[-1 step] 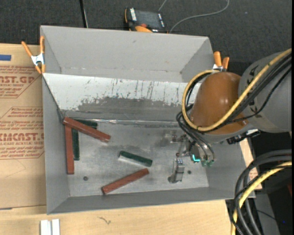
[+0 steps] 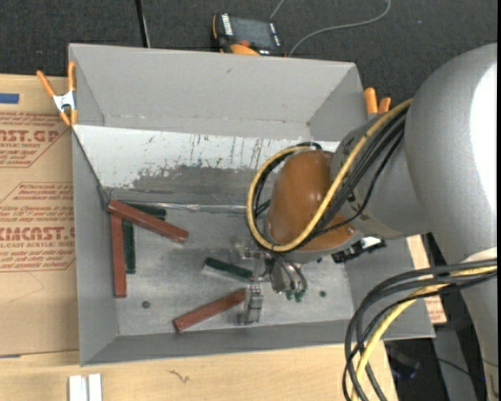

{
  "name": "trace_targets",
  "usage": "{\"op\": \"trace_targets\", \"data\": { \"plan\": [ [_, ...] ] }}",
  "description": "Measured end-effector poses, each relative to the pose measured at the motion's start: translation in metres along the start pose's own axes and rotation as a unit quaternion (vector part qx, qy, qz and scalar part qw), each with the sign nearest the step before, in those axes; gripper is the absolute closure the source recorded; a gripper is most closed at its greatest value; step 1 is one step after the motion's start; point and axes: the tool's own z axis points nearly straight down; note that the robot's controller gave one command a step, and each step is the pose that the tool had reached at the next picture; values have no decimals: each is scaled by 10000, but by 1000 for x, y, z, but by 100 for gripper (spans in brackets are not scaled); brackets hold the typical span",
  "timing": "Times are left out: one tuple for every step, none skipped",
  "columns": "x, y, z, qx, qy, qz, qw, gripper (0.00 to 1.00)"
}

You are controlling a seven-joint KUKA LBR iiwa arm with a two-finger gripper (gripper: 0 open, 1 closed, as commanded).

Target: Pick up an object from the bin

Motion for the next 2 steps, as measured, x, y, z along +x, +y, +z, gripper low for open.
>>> {"op": "trace_targets", "data": {
  "plan": [
    [-2,-3,-4,12,-28,20,10000,100],
    [-2,-3,-4,12,-28,21,10000,100]
  ]
}}
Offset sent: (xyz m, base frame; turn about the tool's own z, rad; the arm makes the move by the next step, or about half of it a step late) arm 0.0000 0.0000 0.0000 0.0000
